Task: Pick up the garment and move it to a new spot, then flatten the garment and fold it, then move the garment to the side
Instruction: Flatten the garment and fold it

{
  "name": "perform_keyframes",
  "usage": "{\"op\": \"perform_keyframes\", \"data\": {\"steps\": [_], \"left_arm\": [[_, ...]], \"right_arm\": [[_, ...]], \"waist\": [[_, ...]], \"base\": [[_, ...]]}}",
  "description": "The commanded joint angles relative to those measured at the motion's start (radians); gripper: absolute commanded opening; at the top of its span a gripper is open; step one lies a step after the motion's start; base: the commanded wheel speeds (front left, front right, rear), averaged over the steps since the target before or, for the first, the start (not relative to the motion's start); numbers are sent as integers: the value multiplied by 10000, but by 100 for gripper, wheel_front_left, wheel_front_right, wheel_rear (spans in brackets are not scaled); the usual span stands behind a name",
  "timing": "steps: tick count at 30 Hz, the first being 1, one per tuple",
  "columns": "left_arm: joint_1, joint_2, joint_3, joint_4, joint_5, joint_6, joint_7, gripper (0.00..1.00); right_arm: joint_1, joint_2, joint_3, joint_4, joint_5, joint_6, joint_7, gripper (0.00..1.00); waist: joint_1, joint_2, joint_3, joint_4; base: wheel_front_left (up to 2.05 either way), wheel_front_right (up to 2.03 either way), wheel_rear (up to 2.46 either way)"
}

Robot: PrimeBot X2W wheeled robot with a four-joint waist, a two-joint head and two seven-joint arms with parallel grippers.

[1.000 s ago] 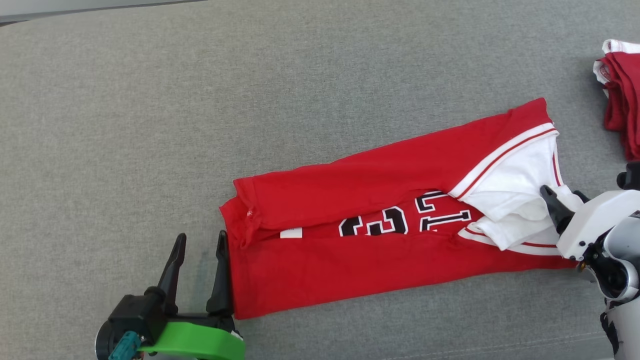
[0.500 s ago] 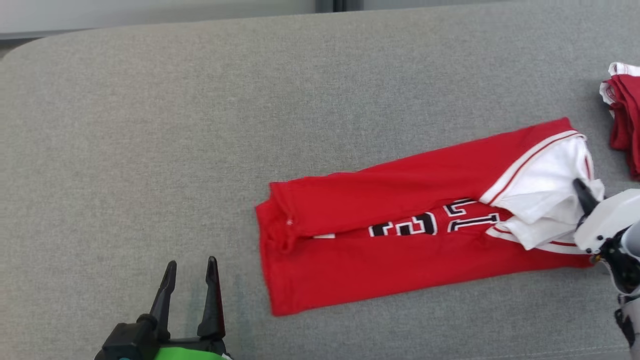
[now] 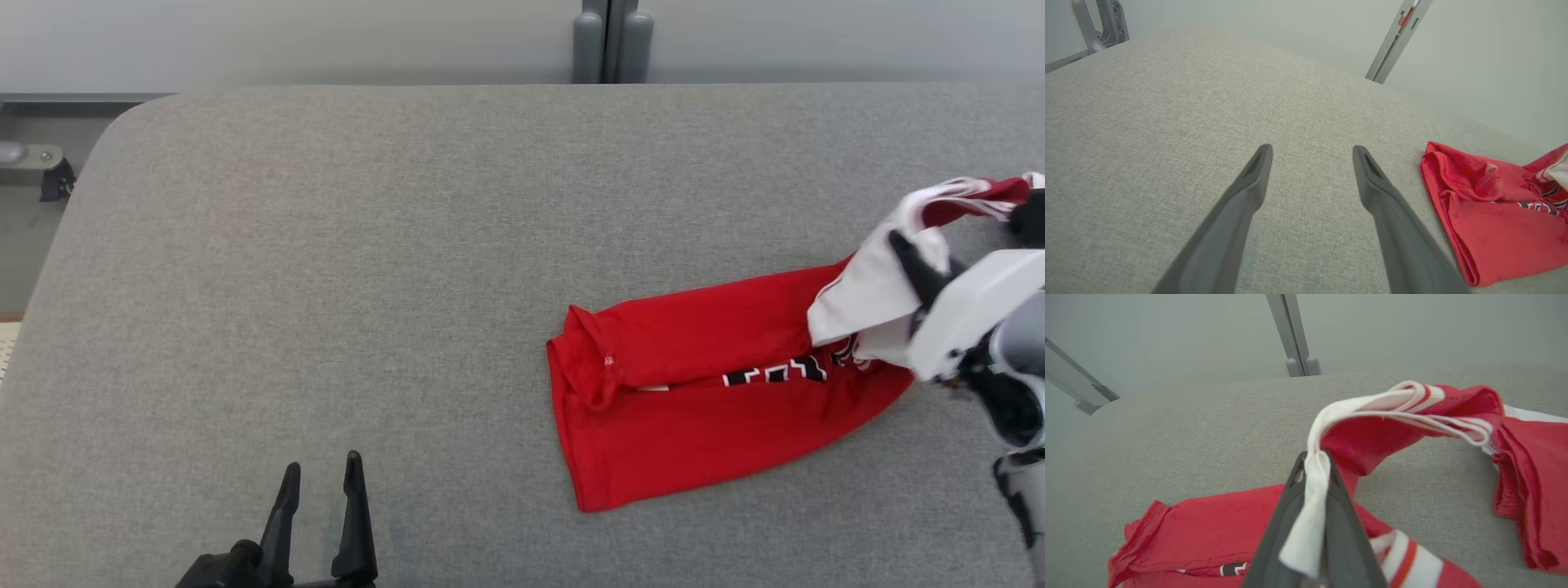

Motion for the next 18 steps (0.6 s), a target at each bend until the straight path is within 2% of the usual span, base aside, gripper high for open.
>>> {"op": "perform_keyframes", "data": {"steps": [1, 5, 8, 18], "left_arm": [[42, -1, -77, 64, -101, 60, -22, 100], [-231, -1, -245, 238, -287, 123, -23, 100], [-332, 0, -248, 408, -285, 153, -23, 100], [-141, -1, -62, 713, -162, 67, -24, 100]], "right_arm": [[124, 182, 553, -197, 57, -2, 350, 0], [327, 540, 2009, -416, 242, -2, 1049, 0], [432, 769, 2736, -223, 181, -2, 1159, 0], [705, 1491, 3661, 491, 124, -1, 768, 0]], "waist": [[0, 0, -81, 269], [0, 0, 35, 604], [0, 0, 66, 823], [0, 0, -93, 1005]], "base": [[0, 0, 0], [0, 0, 0], [0, 0, 0], [0, 0, 0]]}}
